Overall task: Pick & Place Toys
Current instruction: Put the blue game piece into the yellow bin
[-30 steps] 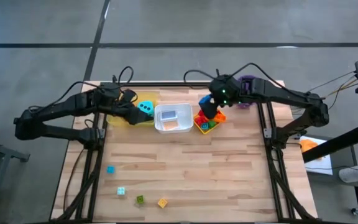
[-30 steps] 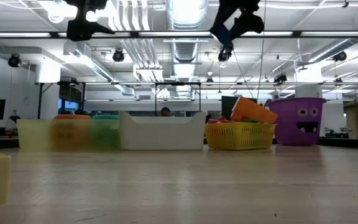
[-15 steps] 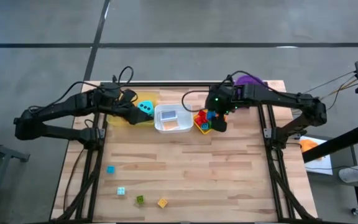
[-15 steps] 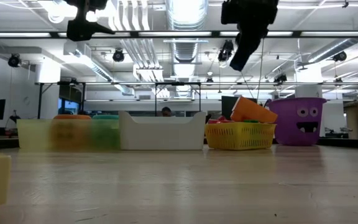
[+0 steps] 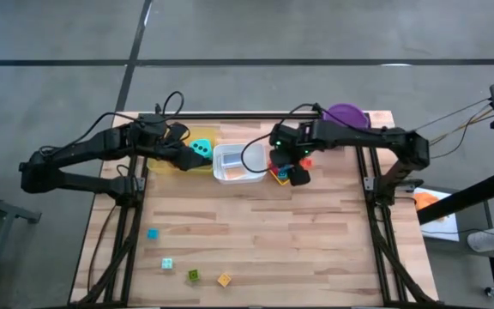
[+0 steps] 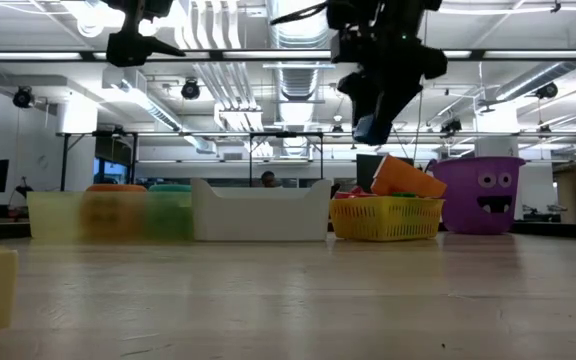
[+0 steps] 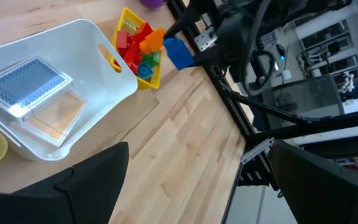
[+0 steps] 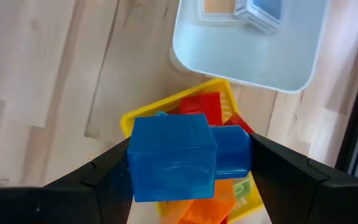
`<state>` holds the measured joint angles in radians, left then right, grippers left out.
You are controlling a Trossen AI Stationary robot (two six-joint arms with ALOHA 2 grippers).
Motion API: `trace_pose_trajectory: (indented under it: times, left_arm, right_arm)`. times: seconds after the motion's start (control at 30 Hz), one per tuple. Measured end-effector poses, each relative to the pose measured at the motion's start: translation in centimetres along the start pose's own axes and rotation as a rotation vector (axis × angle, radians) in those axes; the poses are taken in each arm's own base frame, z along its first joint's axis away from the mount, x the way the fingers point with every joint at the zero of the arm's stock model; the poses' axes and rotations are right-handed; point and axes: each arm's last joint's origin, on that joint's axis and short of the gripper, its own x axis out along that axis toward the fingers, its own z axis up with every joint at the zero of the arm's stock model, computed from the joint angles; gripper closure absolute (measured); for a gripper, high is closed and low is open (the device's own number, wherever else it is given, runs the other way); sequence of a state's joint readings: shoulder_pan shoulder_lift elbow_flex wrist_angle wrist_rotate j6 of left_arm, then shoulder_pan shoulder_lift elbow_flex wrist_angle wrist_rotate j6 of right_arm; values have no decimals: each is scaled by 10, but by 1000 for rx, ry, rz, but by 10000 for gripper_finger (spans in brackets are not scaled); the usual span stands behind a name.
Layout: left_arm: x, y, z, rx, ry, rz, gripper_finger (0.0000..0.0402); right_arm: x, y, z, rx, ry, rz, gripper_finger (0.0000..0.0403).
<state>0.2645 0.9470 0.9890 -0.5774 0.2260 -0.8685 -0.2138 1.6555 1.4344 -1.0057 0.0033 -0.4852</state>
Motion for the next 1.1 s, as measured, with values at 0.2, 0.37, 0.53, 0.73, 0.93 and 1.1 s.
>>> trace_pose_trajectory:
  times: [0.2, 0.37, 0.53, 0.73, 0.93, 1.1]
  left_arm:
    - [0, 0, 0, -2, 0, 2, 17]
    - [0, 0, 0, -3, 1, 4, 17]
    - [0, 0, 0, -2, 2, 4, 17]
    - [0, 0, 0, -2, -5, 9, 17]
    - [0, 0, 0, -2, -7, 11, 17]
    - [0, 1, 0, -2, -10, 13, 17]
  right_arm:
    - [22, -3, 6, -99, 59, 7, 134]
    - [32, -3, 8, -130, 83, 1, 134]
    - [40, -3, 10, -170, 99, 3, 134]
    - [48, -3, 10, -209, 121, -11, 134]
    - [54, 1, 7, -221, 139, 4, 134]
    - [62, 7, 2, -229, 152, 15, 134]
